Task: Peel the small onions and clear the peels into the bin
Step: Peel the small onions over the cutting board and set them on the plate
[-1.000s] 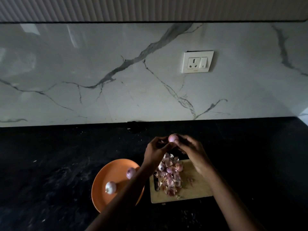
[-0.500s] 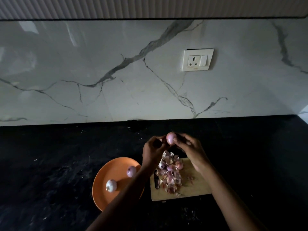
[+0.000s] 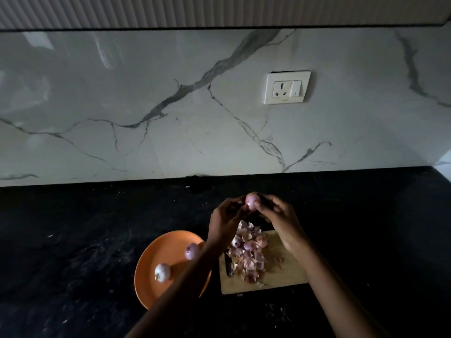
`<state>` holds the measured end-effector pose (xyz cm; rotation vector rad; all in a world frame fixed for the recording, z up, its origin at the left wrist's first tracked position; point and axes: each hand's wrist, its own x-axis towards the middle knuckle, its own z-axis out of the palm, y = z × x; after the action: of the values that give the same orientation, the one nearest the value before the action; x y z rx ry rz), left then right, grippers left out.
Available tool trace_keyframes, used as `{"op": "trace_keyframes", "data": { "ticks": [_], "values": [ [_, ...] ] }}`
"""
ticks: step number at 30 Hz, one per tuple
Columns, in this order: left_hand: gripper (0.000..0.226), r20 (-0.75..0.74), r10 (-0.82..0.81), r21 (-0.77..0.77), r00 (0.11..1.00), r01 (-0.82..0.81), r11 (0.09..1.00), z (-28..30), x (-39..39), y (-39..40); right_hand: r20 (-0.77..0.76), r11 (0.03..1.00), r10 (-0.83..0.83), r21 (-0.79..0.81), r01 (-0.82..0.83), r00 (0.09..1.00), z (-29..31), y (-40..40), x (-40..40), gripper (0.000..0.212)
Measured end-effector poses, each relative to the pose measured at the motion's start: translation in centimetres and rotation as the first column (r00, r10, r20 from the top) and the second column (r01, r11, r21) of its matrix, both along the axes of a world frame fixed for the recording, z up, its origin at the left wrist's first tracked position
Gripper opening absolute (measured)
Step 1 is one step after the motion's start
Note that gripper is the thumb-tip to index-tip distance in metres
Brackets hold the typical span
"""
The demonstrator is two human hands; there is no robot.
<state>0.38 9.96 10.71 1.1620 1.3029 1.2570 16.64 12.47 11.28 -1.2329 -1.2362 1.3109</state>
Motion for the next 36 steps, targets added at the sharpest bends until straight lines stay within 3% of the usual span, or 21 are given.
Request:
{"op": "trace_keyframes", "data": {
  "ticks": [4,9,15,19,22,26,30,33,36],
  "values": [
    [0.03,-0.141,0.091,0.082,0.986,-0.08,0.993,-0.1,0.3,-0.3,0.071,0.999,-0.044,0.033,0.042,0.997,-0.4,-0.1,-0.2,0.03],
    [0.035,-0.251,0.155,0.146,0.956,-0.122,0.982,0.4,0.4,-0.4,0.088,0.999,-0.045,0.01,0.044,0.995,-0.8,-0.1,-0.5,0.02],
    [0.041,-0.284,0.042,0.141,0.958,-0.002,0.99,-0.2,-0.6,0.6,0.027,0.998,0.024,-0.055,-0.023,0.999,-0.7,0.2,-0.4,0.059],
    [0.035,-0.181,0.155,0.099,0.971,-0.139,0.985,-0.4,-1.6,0.9,0.007,0.986,0.144,-0.084,-0.143,0.99,0.4,-0.1,0.8,0.04],
    [0.034,-0.214,0.213,-0.02,0.953,-0.222,0.975,-1.3,-3.0,1.1,-0.074,0.981,0.119,-0.146,-0.128,0.99,0.5,-0.2,1.7,0.033],
    [0.016,-0.435,-0.004,-0.116,0.9,-0.051,0.992,-3.6,-3.6,1.3,-0.068,0.976,0.125,-0.17,-0.135,0.99,0.0,-0.3,2.5,0.038],
    [0.02,-0.585,-0.226,-0.199,0.779,0.133,0.971,-4.3,-2.8,0.6,0.052,0.981,0.152,-0.131,-0.144,0.987,-0.7,-0.6,2.2,0.042],
    [0.025,-0.521,-0.227,-0.171,0.823,0.16,0.972,-3.5,-2.1,0.1,0.155,0.986,0.138,-0.12,-0.12,0.978,-1.4,-0.6,2.0,0.037],
    [0.026,-0.169,-0.174,-0.122,0.97,0.154,0.98,-2.1,-1.3,0.0,0.224,0.989,0.119,-0.112,-0.096,0.967,-1.4,-0.9,1.7,0.038]
  ]
}}
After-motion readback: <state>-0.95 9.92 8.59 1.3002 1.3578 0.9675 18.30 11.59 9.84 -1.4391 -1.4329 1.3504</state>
